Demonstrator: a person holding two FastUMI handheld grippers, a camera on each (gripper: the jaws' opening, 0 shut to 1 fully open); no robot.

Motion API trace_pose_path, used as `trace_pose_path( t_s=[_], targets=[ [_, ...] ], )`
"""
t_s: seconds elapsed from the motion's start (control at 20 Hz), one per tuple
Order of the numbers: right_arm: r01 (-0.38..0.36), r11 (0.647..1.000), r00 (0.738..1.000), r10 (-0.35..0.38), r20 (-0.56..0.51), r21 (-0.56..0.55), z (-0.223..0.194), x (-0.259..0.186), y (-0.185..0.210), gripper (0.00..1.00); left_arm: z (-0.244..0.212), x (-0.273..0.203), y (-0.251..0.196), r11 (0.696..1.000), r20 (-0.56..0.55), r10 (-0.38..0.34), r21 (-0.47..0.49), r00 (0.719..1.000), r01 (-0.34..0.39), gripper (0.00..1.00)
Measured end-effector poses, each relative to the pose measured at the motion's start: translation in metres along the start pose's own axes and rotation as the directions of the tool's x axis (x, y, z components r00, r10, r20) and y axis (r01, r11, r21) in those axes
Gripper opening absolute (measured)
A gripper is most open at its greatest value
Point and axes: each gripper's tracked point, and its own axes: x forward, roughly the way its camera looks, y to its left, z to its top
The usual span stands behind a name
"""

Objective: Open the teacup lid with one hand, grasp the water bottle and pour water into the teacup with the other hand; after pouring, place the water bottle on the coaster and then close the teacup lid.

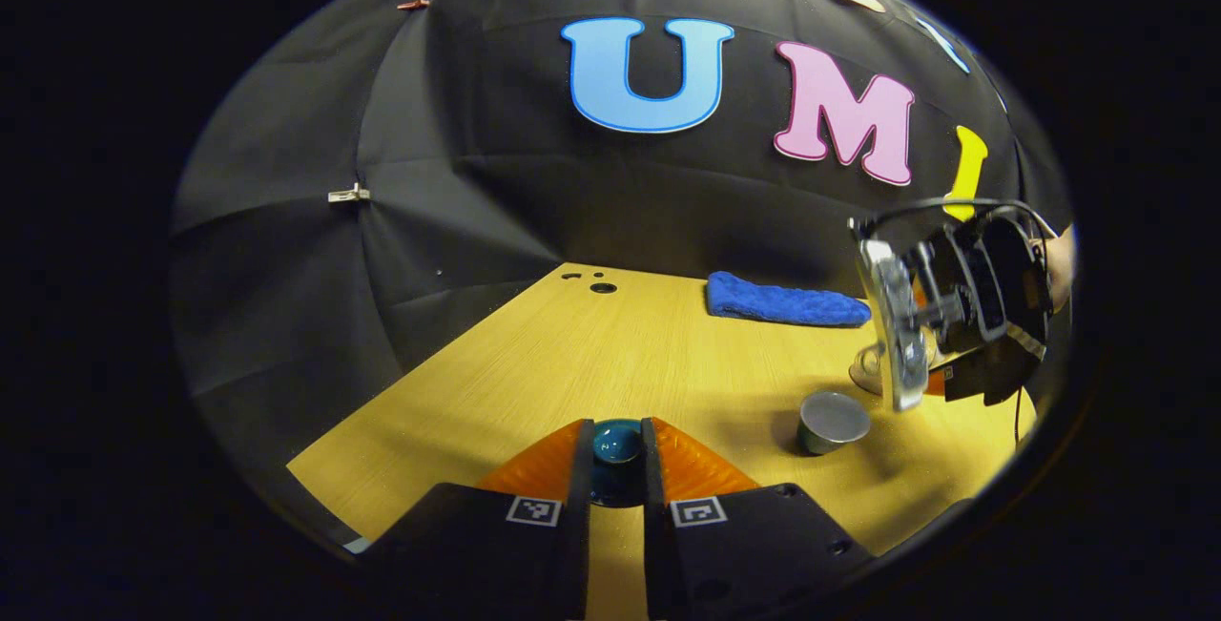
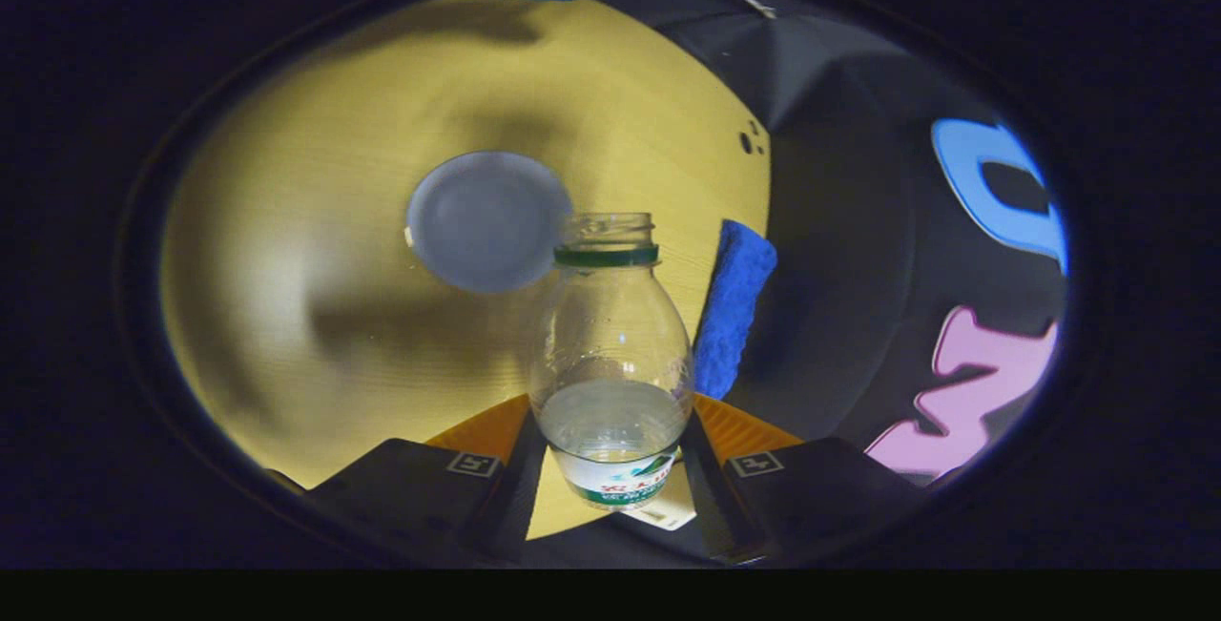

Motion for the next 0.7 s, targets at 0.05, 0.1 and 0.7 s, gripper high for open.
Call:
trace_pose_path(
  t_s=[0.05,0.1,0.7],
  targets=[
    [-0.008,0.996,1.0,0.007,0.014,0.09,-0.002,0.001,-0.005,0.71,0.004,-0.001,-0.004,1.0,0.005,0.0,0.007,1.0,0.0,0.27],
    [-0.019,0.982,0.999,0.014,0.031,0.187,-0.003,0.001,-0.012,0.69,0.008,-0.002,-0.009,1.0,0.007,-0.003,0.008,1.0,0.002,0.27],
    [-0.133,0.462,0.902,-0.309,0.3,0.877,-0.036,-0.01,-0.094,0.71,0.027,0.015,-0.086,0.994,0.023,-0.073,0.079,0.997,0.071,0.27]
  ],
)
